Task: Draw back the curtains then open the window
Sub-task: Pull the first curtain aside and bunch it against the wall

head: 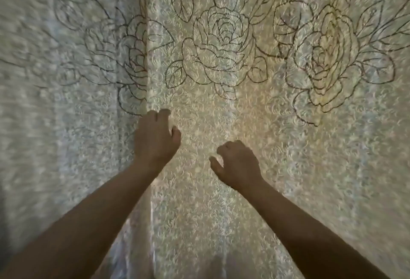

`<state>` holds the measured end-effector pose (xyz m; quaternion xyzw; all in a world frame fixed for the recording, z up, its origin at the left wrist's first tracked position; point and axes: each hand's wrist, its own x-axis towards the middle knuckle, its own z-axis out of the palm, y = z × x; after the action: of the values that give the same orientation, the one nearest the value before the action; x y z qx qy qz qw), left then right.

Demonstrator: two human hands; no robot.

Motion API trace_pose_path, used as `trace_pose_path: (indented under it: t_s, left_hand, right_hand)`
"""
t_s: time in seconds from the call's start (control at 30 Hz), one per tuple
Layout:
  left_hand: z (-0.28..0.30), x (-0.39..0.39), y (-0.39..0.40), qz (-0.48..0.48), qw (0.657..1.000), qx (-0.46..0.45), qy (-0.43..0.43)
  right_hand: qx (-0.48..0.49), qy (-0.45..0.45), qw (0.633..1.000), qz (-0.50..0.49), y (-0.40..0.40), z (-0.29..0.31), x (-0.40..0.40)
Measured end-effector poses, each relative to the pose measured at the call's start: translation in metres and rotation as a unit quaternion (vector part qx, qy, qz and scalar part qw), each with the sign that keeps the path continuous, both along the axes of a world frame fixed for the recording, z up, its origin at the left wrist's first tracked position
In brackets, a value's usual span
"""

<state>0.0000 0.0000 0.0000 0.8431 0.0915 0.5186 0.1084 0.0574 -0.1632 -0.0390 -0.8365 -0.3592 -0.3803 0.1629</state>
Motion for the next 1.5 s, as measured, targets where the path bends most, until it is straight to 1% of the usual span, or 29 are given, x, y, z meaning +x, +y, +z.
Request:
trace_pose_path:
  t_s: [0.07, 0.13, 0.2, 0.23, 0.3, 0.33, 0.43, 0.5, 0.57, 0.6, 0.63, 0.7, 0.73, 0.77, 0.8, 0.83, 0.87, 0.9, 0.97, 1.03, 1.07, 1.1, 1.13, 1.17, 1.2, 1.27, 1.33, 1.43, 1.5]
  left_hand:
    - [-0.004, -0.008, 0.018, -0.016, 0.997, -0.068, -0.032]
    - [-0.004, -0.017, 0.040, -0.047, 0.994, -0.100, -0.026]
    - [0.006, -0.020, 0.063, -0.120, 0.980, -0.156, 0.042]
    - [0.012, -0.022, 0.071, -0.164, 0.969, -0.163, 0.087]
    - [0.020, -0.021, 0.071, -0.241, 0.948, -0.144, 0.150]
    - [0.023, -0.017, 0.093, -0.256, 0.940, -0.139, 0.175]
    - [0.032, -0.005, 0.110, -0.298, 0.920, -0.128, 0.222]
    - [0.038, 0.004, 0.122, -0.316, 0.909, -0.109, 0.249]
    - [0.040, 0.016, 0.133, -0.311, 0.909, -0.094, 0.262]
    - [0.038, 0.027, 0.139, -0.311, 0.909, -0.095, 0.259]
    - [0.037, 0.036, 0.143, -0.305, 0.915, -0.102, 0.245]
    - [0.035, 0.057, 0.144, -0.300, 0.920, -0.138, 0.210]
    - [0.036, 0.069, 0.141, -0.312, 0.913, -0.169, 0.200]
    - [0.038, 0.080, 0.133, -0.347, 0.893, -0.208, 0.197]
    - [0.040, 0.093, 0.122, -0.391, 0.865, -0.246, 0.194]
    - [0.042, 0.105, 0.109, -0.431, 0.840, -0.268, 0.190]
    - [0.045, 0.117, 0.090, -0.463, 0.822, -0.275, 0.184]
    - [0.047, 0.126, 0.076, -0.493, 0.806, -0.286, 0.160]
    - [0.050, 0.143, 0.033, -0.574, 0.747, -0.312, 0.122]
    - [0.051, 0.153, -0.008, -0.642, 0.694, -0.304, 0.117]
    - [0.051, 0.156, -0.031, -0.648, 0.696, -0.286, 0.117]
    - [0.052, 0.158, -0.055, -0.643, 0.708, -0.272, 0.110]
    - [0.053, 0.161, -0.080, -0.636, 0.719, -0.263, 0.092]
    - [0.054, 0.162, -0.105, -0.637, 0.720, -0.266, 0.069]
    - [0.057, 0.163, -0.134, -0.640, 0.719, -0.267, 0.051]
    - [0.062, 0.164, -0.178, -0.629, 0.734, -0.256, 0.022]
    - [0.070, 0.165, -0.224, -0.640, 0.727, -0.249, 0.005]
    - [0.079, 0.166, -0.285, -0.629, 0.747, -0.213, -0.025]
    - [0.082, 0.165, -0.328, -0.646, 0.740, -0.183, -0.033]
  right_hand:
    - [-0.005, 0.065, 0.998, 0.010, 0.014, -0.016, 0.002]
    - [-0.016, 0.120, 0.992, 0.038, 0.026, -0.029, 0.001]
    - [-0.008, 0.162, 0.985, 0.066, 0.041, -0.033, 0.001]
    - [0.010, 0.184, 0.980, 0.079, 0.049, -0.034, 0.001]
    - [0.055, 0.207, 0.972, 0.100, 0.052, -0.034, -0.002]
    - [0.061, 0.221, 0.969, 0.094, 0.082, -0.037, 0.000]
    - [0.091, 0.245, 0.964, 0.050, 0.108, -0.038, -0.004]
    - [0.116, 0.230, 0.966, 0.019, 0.125, -0.036, 0.001]
    - [0.145, 0.204, 0.968, 0.025, 0.136, -0.034, 0.014]
    - [0.172, 0.219, 0.960, 0.033, 0.138, -0.033, 0.023]
    - [0.204, 0.254, 0.944, 0.047, 0.137, -0.034, 0.030]
    - [0.283, 0.326, 0.899, 0.074, 0.129, -0.036, 0.042]
    - [0.317, 0.342, 0.881, 0.081, 0.124, -0.037, 0.046]
    - [0.333, 0.343, 0.875, 0.083, 0.117, -0.038, 0.049]
    - [0.343, 0.325, 0.877, 0.086, 0.108, -0.041, 0.053]
    - [0.341, 0.296, 0.889, 0.074, 0.097, -0.043, 0.055]
    - [0.336, 0.262, 0.903, 0.051, 0.082, -0.045, 0.058]
    - [0.329, 0.237, 0.913, 0.028, 0.072, -0.046, 0.057]
    - [0.329, 0.174, 0.927, -0.039, 0.033, -0.045, 0.053]
    - [0.325, 0.114, 0.934, -0.095, -0.006, -0.039, 0.047]
    - [0.329, 0.101, 0.932, -0.116, -0.025, -0.036, 0.045]
    - [0.334, 0.096, 0.929, -0.127, -0.045, -0.032, 0.042]
    - [0.344, 0.081, 0.925, -0.140, -0.066, -0.029, 0.039]
    - [0.352, 0.064, 0.922, -0.147, -0.086, -0.026, 0.034]
    - [0.349, 0.047, 0.923, -0.156, -0.110, -0.024, 0.029]
    - [0.324, 0.024, 0.930, -0.173, -0.150, -0.018, 0.023]
    - [0.302, -0.012, 0.934, -0.191, -0.192, -0.009, 0.014]
    - [0.283, -0.031, 0.931, -0.229, -0.248, 0.008, 0.003]
    - [0.271, -0.070, 0.924, -0.259, -0.289, 0.013, -0.003]
